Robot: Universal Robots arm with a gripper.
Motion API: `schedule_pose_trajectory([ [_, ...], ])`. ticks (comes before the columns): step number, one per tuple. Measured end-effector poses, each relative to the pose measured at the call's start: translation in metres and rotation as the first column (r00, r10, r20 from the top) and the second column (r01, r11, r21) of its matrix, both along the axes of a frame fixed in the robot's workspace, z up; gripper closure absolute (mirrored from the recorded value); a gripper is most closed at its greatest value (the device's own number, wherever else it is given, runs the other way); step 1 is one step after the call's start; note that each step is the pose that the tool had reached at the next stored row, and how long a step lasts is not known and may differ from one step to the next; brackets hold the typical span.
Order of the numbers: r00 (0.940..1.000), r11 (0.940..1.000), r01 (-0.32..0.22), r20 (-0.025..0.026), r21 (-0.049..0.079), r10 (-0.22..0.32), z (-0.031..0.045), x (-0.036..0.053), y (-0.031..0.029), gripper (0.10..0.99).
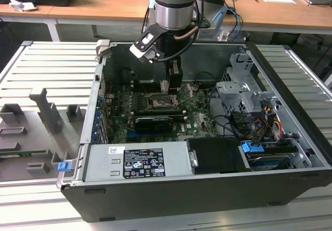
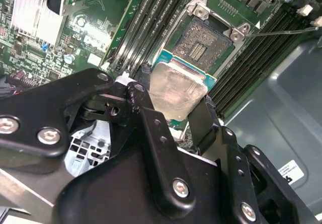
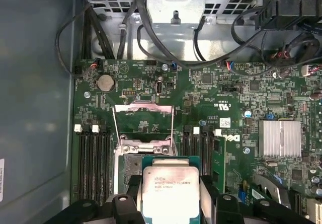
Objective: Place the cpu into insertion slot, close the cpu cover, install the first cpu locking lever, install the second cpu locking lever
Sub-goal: 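Place the cpu into insertion slot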
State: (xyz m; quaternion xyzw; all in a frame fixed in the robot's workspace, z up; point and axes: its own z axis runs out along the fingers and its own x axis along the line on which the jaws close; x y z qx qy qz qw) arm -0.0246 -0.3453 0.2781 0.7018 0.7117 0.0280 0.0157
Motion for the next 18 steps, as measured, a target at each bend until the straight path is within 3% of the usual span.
schedule_pose_trajectory([
  [6, 1.0000, 1.0000, 0.000, -0.0004, 0.000, 0.000, -0.0060, 0.0000, 0.0000, 0.545],
  [13, 1.0000, 1.0000, -0.004, -0.0012, 0.000, 0.004, -0.0232, -0.0053, 0.0008, 0.545],
  [18, 1.0000, 1.0000, 0.005, -0.0013, 0.000, -0.005, -0.0312, -0.0071, 0.0028, 0.545],
])
